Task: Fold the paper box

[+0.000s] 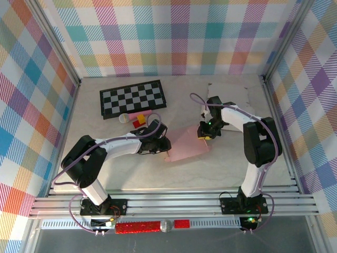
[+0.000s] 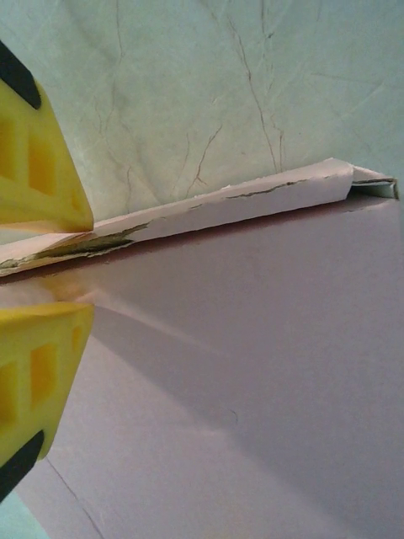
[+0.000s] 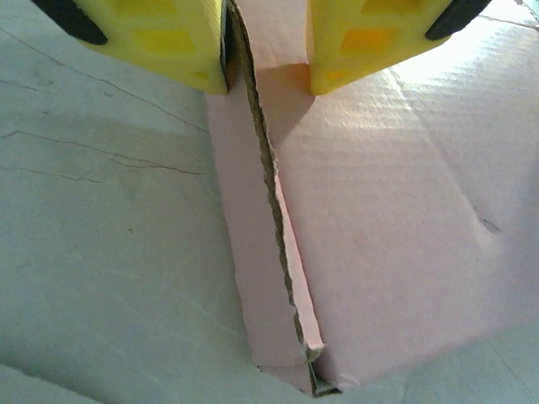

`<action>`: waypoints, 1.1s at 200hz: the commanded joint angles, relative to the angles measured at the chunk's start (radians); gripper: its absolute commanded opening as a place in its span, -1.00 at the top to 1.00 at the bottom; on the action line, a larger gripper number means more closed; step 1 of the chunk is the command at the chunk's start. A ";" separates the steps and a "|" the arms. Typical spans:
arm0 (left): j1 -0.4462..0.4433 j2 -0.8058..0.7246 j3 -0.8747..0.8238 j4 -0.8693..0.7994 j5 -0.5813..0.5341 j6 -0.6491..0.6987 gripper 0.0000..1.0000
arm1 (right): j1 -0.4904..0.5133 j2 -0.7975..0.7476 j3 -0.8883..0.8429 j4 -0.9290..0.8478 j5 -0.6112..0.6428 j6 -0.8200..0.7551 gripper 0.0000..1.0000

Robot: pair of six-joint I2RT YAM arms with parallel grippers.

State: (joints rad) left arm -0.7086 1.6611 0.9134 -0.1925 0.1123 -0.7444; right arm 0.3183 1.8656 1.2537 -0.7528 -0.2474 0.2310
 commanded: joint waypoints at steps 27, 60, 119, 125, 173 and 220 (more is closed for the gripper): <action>0.018 0.028 -0.012 -0.041 0.019 0.016 0.48 | 0.028 0.020 -0.042 -0.039 0.018 0.026 0.46; 0.018 0.034 -0.008 -0.040 0.024 0.019 0.56 | 0.030 0.013 -0.052 -0.036 0.004 0.044 0.56; 0.018 0.021 0.019 -0.076 0.021 0.049 0.67 | 0.030 -0.035 -0.078 -0.026 -0.056 0.060 0.70; 0.018 0.018 0.020 -0.110 0.020 0.055 0.67 | 0.029 -0.040 -0.081 -0.025 -0.067 0.060 0.71; 0.032 -0.051 -0.014 -0.144 0.028 0.114 0.69 | 0.031 -0.107 -0.157 0.017 -0.177 0.110 0.66; 0.064 -0.076 -0.058 -0.128 0.071 0.170 0.77 | 0.025 -0.167 -0.176 0.011 -0.222 0.094 0.22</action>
State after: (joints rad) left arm -0.6609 1.5986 0.8860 -0.2867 0.1490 -0.6235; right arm 0.3401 1.7462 1.0744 -0.7273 -0.4034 0.3325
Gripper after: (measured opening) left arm 0.123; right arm 0.331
